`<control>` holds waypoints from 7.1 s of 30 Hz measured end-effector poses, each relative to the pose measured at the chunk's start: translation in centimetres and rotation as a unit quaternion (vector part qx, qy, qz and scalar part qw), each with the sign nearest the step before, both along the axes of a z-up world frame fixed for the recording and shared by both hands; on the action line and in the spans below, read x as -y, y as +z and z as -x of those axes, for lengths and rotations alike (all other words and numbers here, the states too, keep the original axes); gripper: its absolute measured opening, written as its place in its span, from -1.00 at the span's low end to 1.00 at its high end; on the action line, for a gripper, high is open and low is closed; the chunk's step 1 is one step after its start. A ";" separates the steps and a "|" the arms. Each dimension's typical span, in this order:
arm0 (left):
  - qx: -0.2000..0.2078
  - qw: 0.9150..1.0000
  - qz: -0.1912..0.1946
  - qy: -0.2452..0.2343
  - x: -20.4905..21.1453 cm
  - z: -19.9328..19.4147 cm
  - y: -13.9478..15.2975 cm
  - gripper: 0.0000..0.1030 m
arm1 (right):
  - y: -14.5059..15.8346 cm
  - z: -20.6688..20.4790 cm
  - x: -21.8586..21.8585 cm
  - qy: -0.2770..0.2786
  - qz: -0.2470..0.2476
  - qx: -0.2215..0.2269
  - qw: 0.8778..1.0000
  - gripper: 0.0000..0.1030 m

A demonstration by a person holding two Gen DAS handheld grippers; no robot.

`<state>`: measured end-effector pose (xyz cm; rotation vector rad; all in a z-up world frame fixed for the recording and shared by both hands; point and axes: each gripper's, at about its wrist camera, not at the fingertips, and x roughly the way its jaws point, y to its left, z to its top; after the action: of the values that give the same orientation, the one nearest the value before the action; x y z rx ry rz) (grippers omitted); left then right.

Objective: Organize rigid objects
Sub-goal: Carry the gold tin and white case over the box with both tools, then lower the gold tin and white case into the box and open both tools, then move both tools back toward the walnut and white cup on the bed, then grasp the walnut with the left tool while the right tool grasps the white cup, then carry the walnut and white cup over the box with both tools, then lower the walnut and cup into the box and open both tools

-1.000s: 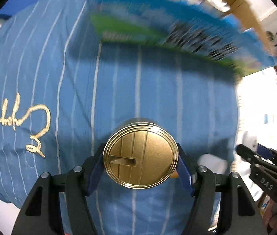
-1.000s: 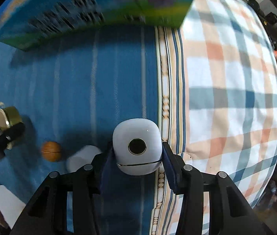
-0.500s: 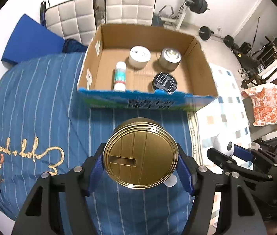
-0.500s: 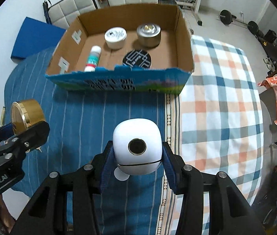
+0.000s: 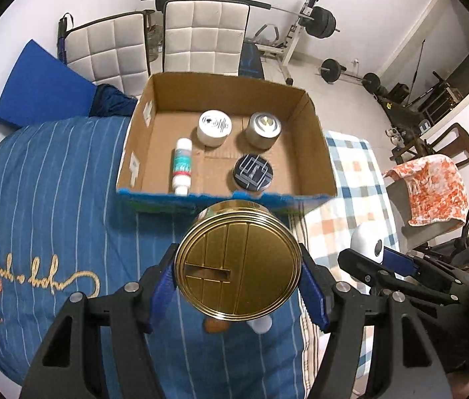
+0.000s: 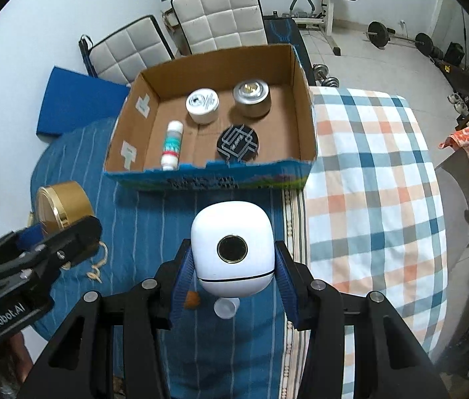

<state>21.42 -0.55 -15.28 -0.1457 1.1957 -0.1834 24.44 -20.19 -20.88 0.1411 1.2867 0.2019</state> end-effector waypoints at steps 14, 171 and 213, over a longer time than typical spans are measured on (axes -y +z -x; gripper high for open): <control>-0.097 0.995 0.019 0.000 0.9 -18.0 -8.2 0.23 | -5.8 -16.2 -0.1 -0.017 0.030 -0.035 0.999 -0.04; -0.019 0.998 -0.058 -0.002 1.7 2.8 -4.4 -0.25 | -5.3 4.3 0.8 0.010 -0.001 -0.048 0.999 -0.33; -0.185 0.981 -0.045 0.028 -4.5 -30.3 -20.4 -0.24 | -18.8 -28.5 -7.1 0.004 -0.011 -0.140 0.990 -0.33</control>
<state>51.71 3.92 -35.68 -0.1362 1.5670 -0.0528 52.95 -13.06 -39.65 0.1880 1.5642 0.2081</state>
